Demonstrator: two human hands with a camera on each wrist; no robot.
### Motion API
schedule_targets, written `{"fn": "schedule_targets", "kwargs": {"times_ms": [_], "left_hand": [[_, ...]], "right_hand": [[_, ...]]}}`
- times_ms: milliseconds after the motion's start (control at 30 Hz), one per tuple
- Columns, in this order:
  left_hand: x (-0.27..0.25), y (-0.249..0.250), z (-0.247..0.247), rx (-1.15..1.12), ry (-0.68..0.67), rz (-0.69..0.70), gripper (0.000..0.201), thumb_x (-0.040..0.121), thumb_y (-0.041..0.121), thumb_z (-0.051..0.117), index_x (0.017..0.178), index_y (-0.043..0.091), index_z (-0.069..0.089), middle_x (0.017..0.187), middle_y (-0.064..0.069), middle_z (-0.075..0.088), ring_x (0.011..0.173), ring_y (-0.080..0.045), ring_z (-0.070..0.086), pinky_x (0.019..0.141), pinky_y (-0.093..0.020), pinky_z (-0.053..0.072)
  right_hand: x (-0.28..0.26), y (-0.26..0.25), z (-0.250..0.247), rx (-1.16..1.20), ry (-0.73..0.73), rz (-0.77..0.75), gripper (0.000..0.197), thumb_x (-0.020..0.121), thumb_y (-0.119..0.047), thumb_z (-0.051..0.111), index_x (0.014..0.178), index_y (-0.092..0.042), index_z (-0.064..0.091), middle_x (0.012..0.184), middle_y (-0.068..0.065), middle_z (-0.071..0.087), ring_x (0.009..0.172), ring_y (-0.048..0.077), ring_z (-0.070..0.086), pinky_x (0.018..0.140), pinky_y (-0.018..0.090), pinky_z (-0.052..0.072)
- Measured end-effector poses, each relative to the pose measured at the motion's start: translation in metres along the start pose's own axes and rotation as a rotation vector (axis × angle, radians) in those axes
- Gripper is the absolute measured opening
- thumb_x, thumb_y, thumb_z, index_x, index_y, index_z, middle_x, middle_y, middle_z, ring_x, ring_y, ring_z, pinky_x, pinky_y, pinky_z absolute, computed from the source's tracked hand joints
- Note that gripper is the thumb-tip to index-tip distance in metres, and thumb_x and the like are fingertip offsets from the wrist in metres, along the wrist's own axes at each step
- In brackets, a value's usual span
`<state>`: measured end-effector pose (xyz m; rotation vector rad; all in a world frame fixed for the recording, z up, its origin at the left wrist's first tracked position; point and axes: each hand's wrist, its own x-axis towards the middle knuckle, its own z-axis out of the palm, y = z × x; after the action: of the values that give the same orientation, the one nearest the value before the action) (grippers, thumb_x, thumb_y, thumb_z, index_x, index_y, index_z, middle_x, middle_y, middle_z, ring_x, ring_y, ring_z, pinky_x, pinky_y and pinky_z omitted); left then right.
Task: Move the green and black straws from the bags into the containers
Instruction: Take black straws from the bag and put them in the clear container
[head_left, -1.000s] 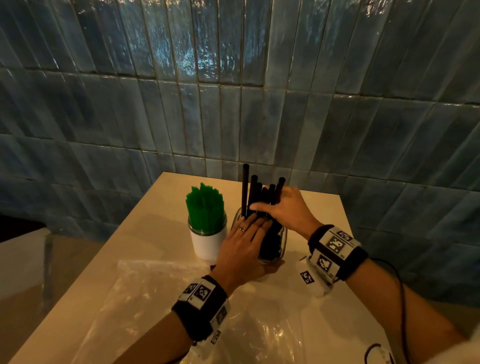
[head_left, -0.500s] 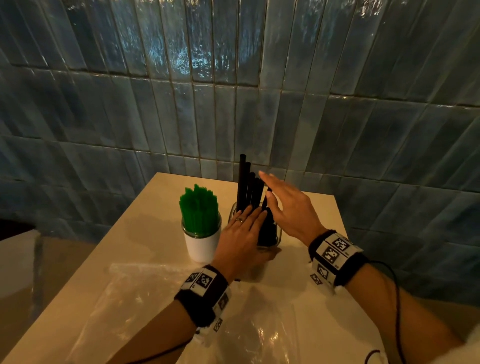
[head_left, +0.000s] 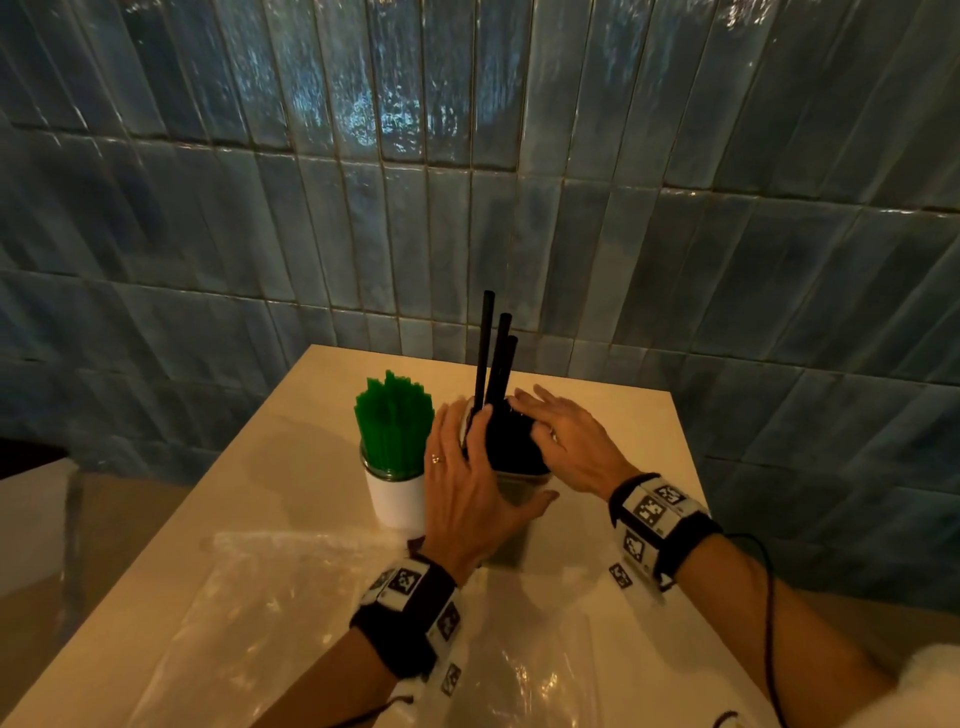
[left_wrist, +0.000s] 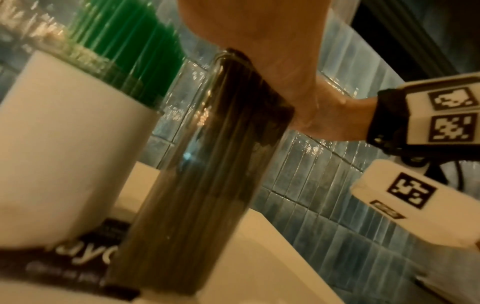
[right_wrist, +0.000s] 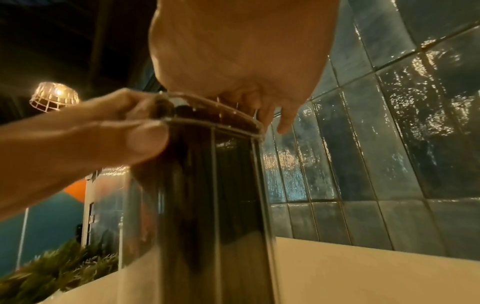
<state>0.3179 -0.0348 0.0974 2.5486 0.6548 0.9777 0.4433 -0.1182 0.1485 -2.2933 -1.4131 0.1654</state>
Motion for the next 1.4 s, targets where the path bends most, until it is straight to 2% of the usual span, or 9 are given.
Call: {"fn": "schedule_targets", "kwargs": {"times_ms": [133, 300, 400, 533, 633, 833, 1067, 1200, 1400], "left_hand": [[-0.007, -0.001, 0.004, -0.271, -0.07, -0.146, 0.117, 0.059, 0.078, 0.059, 0.144, 0.028, -0.005, 0.156, -0.007, 0.004, 0.144, -0.022, 0.005, 0.115, -0.039, 0.017], [0.003, 0.006, -0.005, -0.387, -0.134, -0.215, 0.125, 0.057, 0.057, 0.078, 0.146, 0.021, -0.002, 0.156, -0.003, 0.009, 0.142, -0.018, 0.015, 0.111, -0.026, 0.017], [0.004, 0.004, -0.007, -0.393, -0.15, -0.232, 0.127, 0.056, 0.053, 0.081, 0.147, 0.017, 0.0, 0.155, -0.001, 0.01, 0.141, -0.016, 0.017, 0.106, -0.02, 0.014], [0.003, 0.003, -0.006, -0.371, -0.146, -0.229, 0.13, 0.056, 0.053, 0.082, 0.147, 0.018, -0.003, 0.155, -0.002, 0.013, 0.139, -0.018, 0.022, 0.105, -0.019, 0.016], [0.003, 0.002, -0.006, -0.361, -0.161, -0.227, 0.131, 0.055, 0.056, 0.08, 0.147, 0.02, -0.006, 0.155, -0.003, 0.012, 0.14, -0.02, 0.021, 0.106, -0.022, 0.019], [0.003, 0.001, -0.004, -0.372, -0.165, -0.243, 0.129, 0.056, 0.06, 0.078, 0.147, 0.021, -0.005, 0.155, -0.001, 0.012, 0.14, -0.019, 0.022, 0.105, -0.022, 0.021], [0.001, 0.001, -0.004, -0.38, -0.146, -0.219, 0.126, 0.057, 0.065, 0.074, 0.147, 0.021, -0.003, 0.155, -0.003, 0.016, 0.139, -0.019, 0.027, 0.106, -0.024, 0.026], [0.001, 0.0, -0.004, -0.366, -0.153, -0.229, 0.129, 0.055, 0.067, 0.073, 0.147, 0.021, -0.006, 0.155, -0.003, 0.016, 0.139, -0.019, 0.026, 0.106, -0.023, 0.024], [0.002, -0.001, -0.003, -0.342, -0.156, -0.24, 0.131, 0.054, 0.063, 0.077, 0.147, 0.02, -0.005, 0.154, -0.002, 0.018, 0.138, -0.02, 0.028, 0.101, -0.02, 0.023]], "right_hand": [[0.003, 0.003, -0.005, -0.05, -0.052, -0.012, 0.043, 0.101, -0.021, 0.03, 0.144, -0.023, 0.034, 0.154, -0.002, 0.025, 0.145, 0.017, 0.009, 0.117, 0.036, 0.004], [0.002, -0.002, -0.011, 0.034, -0.152, 0.038, 0.046, 0.1, -0.022, 0.036, 0.146, -0.024, 0.029, 0.156, -0.002, 0.02, 0.145, 0.016, 0.006, 0.117, 0.035, 0.006], [0.006, -0.021, -0.04, 0.222, 0.031, 0.036, 0.055, 0.095, -0.013, 0.048, 0.146, -0.023, 0.028, 0.154, 0.0, 0.026, 0.142, 0.016, 0.02, 0.111, 0.025, 0.017], [0.015, -0.053, -0.065, 0.273, 0.212, -0.092, 0.058, 0.096, -0.009, 0.045, 0.148, -0.024, 0.022, 0.154, 0.0, 0.025, 0.141, 0.012, 0.021, 0.107, 0.014, 0.014], [0.02, -0.06, -0.055, 0.195, 0.103, -0.097, 0.06, 0.097, -0.013, 0.043, 0.149, -0.026, 0.015, 0.155, 0.001, 0.02, 0.143, 0.015, 0.018, 0.108, 0.017, 0.013], [0.016, -0.048, -0.033, 0.051, -0.008, -0.043, 0.063, 0.096, -0.019, 0.045, 0.149, -0.03, 0.013, 0.146, -0.003, 0.041, 0.116, 0.024, 0.056, 0.094, 0.031, 0.047], [0.016, -0.038, -0.011, 0.107, -0.231, 0.093, 0.061, 0.095, -0.022, 0.043, 0.147, -0.034, 0.014, 0.148, 0.003, 0.038, 0.13, 0.03, 0.041, 0.105, 0.044, 0.041], [0.021, -0.038, -0.017, 0.196, -0.254, 0.125, 0.051, 0.097, -0.017, 0.041, 0.146, -0.027, 0.025, 0.147, 0.0, 0.041, 0.132, 0.026, 0.039, 0.11, 0.036, 0.033], [0.033, -0.056, -0.058, 0.317, 0.116, -0.063, 0.07, 0.091, 0.003, 0.042, 0.148, -0.027, 0.016, 0.156, 0.0, 0.021, 0.138, 0.013, 0.027, 0.107, 0.02, 0.028]]}}
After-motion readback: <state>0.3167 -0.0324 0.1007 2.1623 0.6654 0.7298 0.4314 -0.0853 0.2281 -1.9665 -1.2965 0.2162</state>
